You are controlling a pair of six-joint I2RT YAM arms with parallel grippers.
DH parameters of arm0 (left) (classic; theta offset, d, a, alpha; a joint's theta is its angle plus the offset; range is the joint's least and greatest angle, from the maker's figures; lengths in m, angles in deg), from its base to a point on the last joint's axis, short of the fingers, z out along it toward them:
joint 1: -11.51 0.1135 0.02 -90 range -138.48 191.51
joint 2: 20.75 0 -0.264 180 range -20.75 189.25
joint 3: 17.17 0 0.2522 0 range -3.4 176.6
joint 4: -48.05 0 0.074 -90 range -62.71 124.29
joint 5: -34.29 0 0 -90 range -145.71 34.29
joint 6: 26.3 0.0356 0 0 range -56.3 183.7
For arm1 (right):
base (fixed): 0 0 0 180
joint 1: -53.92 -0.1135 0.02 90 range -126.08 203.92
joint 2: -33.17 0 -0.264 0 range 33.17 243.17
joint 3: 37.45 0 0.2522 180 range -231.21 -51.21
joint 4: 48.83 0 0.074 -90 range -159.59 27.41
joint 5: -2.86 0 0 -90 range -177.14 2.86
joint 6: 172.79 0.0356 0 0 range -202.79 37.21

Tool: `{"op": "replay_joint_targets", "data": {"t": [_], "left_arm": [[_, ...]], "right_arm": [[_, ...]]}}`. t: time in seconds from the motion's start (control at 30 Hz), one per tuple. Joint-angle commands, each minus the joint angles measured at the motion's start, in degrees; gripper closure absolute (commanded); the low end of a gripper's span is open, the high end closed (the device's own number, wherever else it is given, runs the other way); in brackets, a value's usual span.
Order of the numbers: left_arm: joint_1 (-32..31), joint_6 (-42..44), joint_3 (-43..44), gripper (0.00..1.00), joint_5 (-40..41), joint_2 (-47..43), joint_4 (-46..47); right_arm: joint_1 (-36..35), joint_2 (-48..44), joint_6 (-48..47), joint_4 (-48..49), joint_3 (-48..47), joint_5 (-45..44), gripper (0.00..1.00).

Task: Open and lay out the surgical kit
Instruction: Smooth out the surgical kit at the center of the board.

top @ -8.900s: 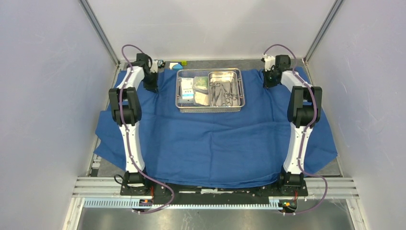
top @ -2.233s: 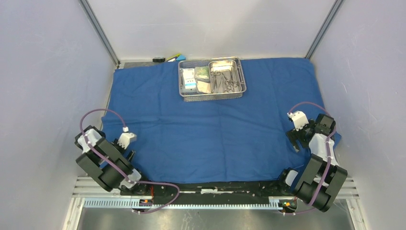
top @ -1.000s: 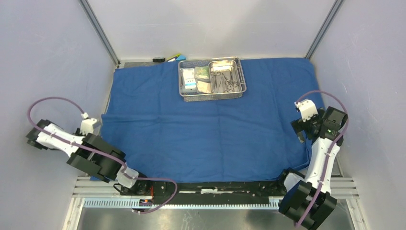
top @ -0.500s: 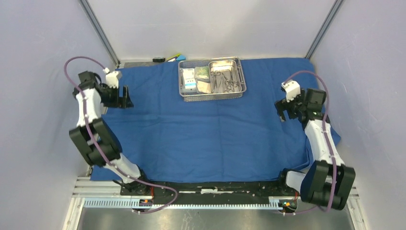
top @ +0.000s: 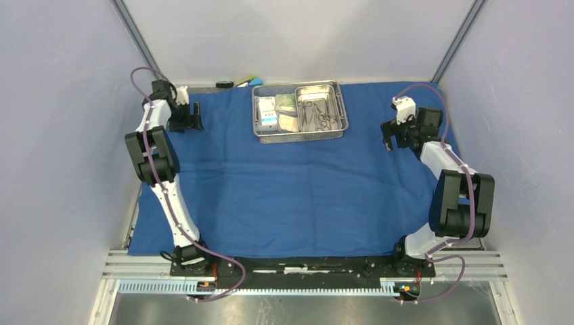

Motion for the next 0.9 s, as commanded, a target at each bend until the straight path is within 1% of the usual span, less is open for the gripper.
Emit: {"op": "replay_joint_targets", "data": {"t": [0.0, 0.1, 0.27, 0.37, 0.43, 0.53, 0.63, 0.73, 0.87], "left_arm": [[-1.02, -1.26, 7.54, 0.12, 8.91, 5.32, -1.4], [-1.02, -0.14, 13.26, 0.12, 12.11, 9.35, -4.67], [-1.11, 1.47, 17.7, 0.12, 16.18, 12.92, -5.29], [-1.25, 3.81, 21.52, 0.13, 21.14, 16.35, -7.09], [-1.21, 5.94, 25.63, 0.16, 23.75, 19.32, -9.61], [-1.11, 8.63, 32.61, 0.17, 26.5, 24.96, -14.99], [-0.93, 9.87, 34.25, 0.18, 27.04, 26.68, -15.88], [-0.48, 9.41, 34.42, 0.19, 25.59, 27.0, -15.51], [0.94, 6.78, 35.96, 0.23, 21.15, 27.52, -16.14]], "right_arm": [[-0.36, 1.32, 0.37, 2.42, -2.31, -1.06, 0.04], [-0.36, 1.28, -0.17, 2.5, -1.74, -1.49, 0.04], [-0.36, 1.15, -0.36, 2.08, -1.36, -1.44, 0.04], [-0.36, 0.88, -0.36, 1.95, -1.35, -1.37, 0.04], [-0.36, 0.63, -0.36, 1.71, -1.33, -1.51, 0.04], [-0.36, 0.4, -0.67, 1.37, -1.44, -1.76, 0.04], [-0.36, 0.21, -0.8, 1.18, -1.17, -1.94, 0.04], [-0.36, 0.05, -0.95, 1.02, -0.79, -1.97, 0.04], [-0.34, -0.14, -1.36, 0.52, -0.59, -2.25, 0.04]]}}
